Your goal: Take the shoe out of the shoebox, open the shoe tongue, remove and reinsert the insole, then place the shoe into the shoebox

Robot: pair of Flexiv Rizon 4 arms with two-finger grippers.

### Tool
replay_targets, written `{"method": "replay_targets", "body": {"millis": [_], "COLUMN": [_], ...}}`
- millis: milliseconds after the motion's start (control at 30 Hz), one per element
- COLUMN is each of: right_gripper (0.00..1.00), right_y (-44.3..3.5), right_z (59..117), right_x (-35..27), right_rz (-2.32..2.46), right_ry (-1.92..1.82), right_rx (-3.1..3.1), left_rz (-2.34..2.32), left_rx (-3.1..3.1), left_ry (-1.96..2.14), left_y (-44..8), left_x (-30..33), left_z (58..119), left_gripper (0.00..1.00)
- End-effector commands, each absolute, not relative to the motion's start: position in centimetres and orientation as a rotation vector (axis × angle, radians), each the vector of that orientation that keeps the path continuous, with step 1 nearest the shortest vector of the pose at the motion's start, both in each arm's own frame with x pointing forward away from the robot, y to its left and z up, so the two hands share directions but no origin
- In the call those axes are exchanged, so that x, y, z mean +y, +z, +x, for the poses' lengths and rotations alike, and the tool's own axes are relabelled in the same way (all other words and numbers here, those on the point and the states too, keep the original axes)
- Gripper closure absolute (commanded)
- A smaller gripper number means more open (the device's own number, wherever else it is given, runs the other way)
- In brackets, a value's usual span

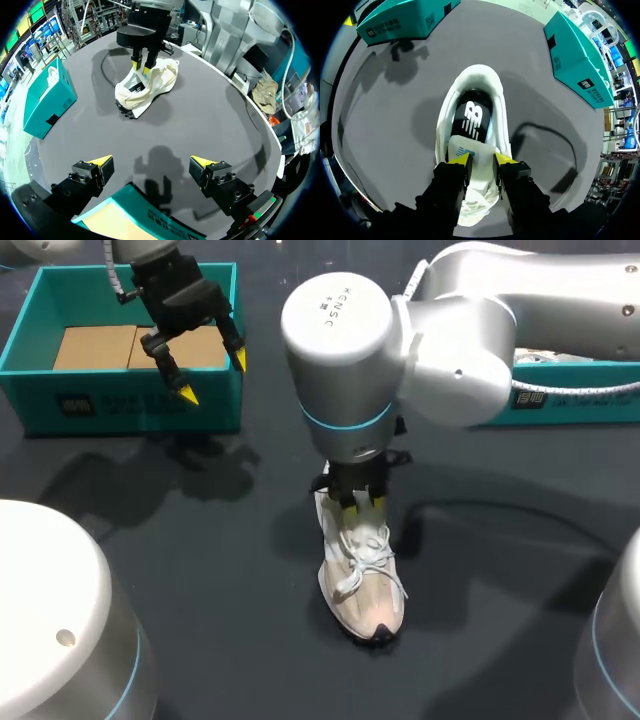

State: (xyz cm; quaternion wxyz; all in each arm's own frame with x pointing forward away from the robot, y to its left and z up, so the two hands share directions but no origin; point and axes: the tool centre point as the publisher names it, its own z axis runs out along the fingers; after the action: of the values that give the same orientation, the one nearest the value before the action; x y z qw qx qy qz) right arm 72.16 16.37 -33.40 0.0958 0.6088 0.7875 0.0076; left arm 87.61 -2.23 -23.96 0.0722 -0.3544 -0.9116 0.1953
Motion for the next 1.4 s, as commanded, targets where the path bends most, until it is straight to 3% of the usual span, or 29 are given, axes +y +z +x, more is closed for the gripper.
{"method": "replay_targets", "body": {"millis": [33,300,667,900,1067,1200,1233,1267,1300,1400], "right_gripper": [0.73,0.73,0.75,0.71,0.65,0.55,0.47,0.27,0.0,0.0], "right_y": [-35.2,-32.3,-35.8,-31.2,-28.6,-27.3,-26.9,-26.6,-26.2,-25.9], "right_z": [73.0,72.0,73.1,72.5,73.1,74.0,74.2,74.5,74.7,74.6], "right_x": [15.5,16.7,16.0,16.5,17.2,17.0,17.1,17.1,17.1,16.4], "right_rz": [1.824,1.736,1.794,1.629,1.225,0.84,0.725,0.577,0.396,0.035], "right_ry": [0.092,0.072,0.086,0.03,0.083,0.09,0.097,0.133,0.201,0.294], "right_rx": [2.403,2.391,2.456,2.5,2.689,2.823,2.835,2.855,2.884,2.962], "left_rz": [-1.066,-1.066,-1.066,-1.066,-1.066,-1.066,-1.066,-1.066,-1.066,-1.066], "left_rx": [-2.741,-2.741,-2.741,-2.741,-2.741,-2.741,-2.741,-2.741,-2.741,-2.741], "left_ry": [0.583,0.583,0.583,0.583,0.583,0.583,0.583,0.583,0.583,0.583], "left_y": [-23.9,-23.9,-23.9,-23.9,-23.9,-23.9,-23.9,-23.9,-23.9,-23.9], "left_x": [-2.2,-2.2,-2.2,-2.2,-2.2,-2.2,-2.2,-2.2,-2.2,-2.2], "left_z": [87.5,87.5,87.5,87.5,87.5,87.5,87.5,87.5,87.5,87.5], "left_gripper": [0.0,0.0,0.0,0.0,0.0,0.0,0.0,0.0,0.0,0.0]}}
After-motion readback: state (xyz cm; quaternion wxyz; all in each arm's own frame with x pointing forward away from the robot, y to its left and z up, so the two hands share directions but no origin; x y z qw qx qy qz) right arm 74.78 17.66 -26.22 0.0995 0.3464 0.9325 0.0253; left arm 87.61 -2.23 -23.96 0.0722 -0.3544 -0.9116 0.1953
